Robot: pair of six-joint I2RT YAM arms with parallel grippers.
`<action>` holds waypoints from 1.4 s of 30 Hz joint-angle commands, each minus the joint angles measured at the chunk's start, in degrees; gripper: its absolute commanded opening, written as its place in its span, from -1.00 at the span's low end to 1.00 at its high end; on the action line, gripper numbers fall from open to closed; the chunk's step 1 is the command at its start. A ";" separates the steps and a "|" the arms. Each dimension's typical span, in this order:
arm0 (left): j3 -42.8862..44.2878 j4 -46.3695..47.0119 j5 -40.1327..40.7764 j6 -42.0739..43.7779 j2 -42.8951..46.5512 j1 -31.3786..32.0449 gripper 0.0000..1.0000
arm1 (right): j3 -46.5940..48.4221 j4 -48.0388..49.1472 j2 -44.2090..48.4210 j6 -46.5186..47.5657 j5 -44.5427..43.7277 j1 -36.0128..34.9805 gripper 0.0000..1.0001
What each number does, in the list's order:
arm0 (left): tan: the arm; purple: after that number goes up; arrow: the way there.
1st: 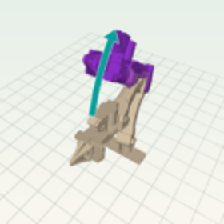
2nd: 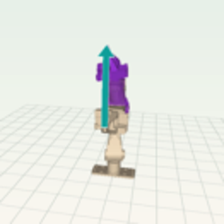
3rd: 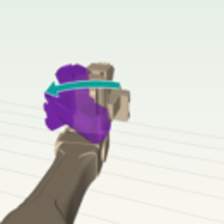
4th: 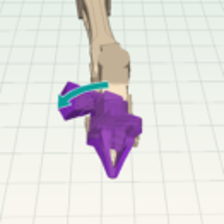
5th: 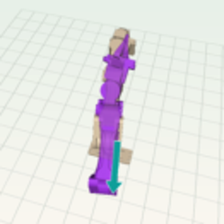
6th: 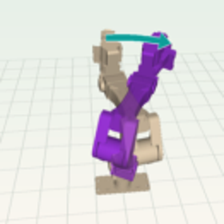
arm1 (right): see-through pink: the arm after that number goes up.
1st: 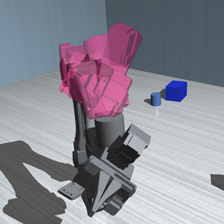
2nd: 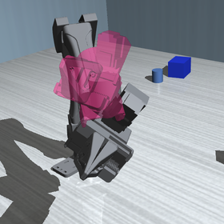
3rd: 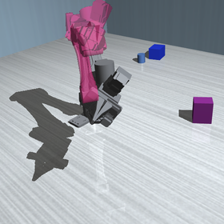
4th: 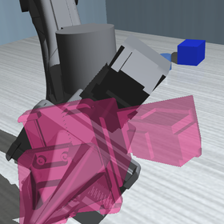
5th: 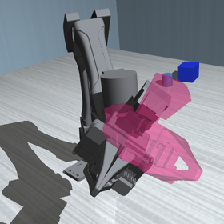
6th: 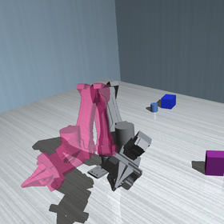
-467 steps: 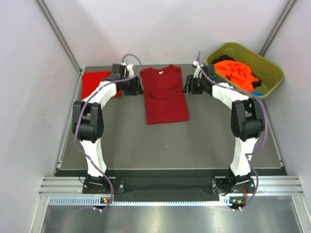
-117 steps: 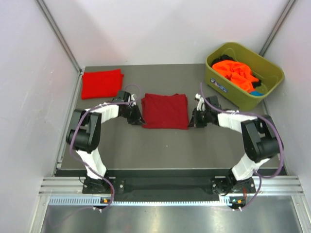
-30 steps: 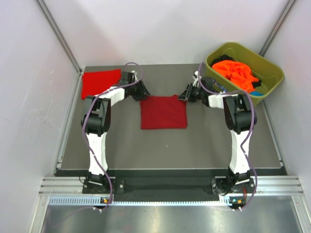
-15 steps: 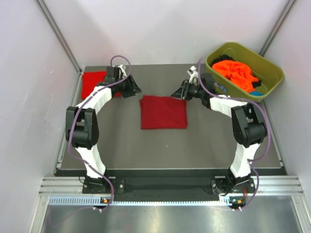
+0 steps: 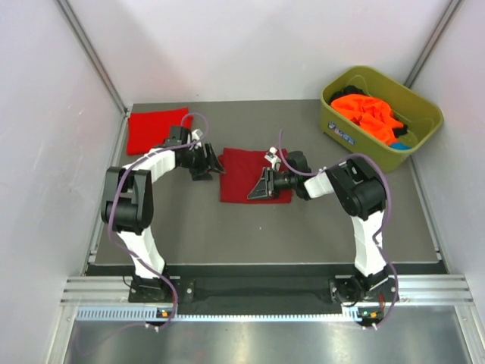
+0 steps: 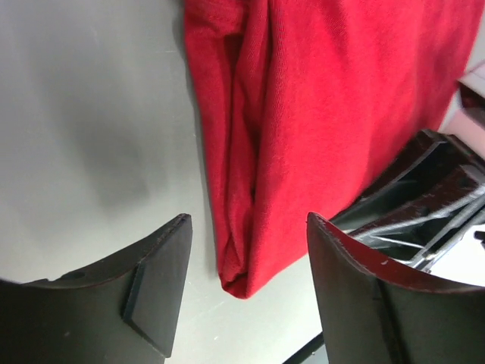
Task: Fold and stack the t-shirts
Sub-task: Fold the tshirt, then neatly place the folded tshirt to the corner
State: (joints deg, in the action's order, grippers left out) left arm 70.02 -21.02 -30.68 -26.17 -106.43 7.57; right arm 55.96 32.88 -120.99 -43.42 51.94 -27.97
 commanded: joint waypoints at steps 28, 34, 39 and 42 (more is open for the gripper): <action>10.05 3.35 -1.23 4.82 -17.05 -0.01 0.29 | 2.66 -10.12 21.41 6.42 -3.69 0.98 -0.24; 10.31 3.97 0.26 4.20 -18.11 1.13 0.09 | 1.78 -7.49 21.58 5.01 -3.25 1.69 -0.24; 10.23 3.35 2.90 2.80 -18.46 1.74 -0.15 | 0.46 -6.34 22.55 4.40 -3.25 2.39 -0.23; 11.62 2.39 4.48 2.09 -18.64 1.92 -0.79 | -0.24 -5.99 23.52 4.22 -3.25 3.00 -0.22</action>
State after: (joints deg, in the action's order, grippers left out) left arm 81.41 -15.57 -33.01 -25.10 -121.89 8.93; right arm 56.25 23.20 -101.34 -39.13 48.64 -26.13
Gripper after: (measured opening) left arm 0.179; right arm 0.384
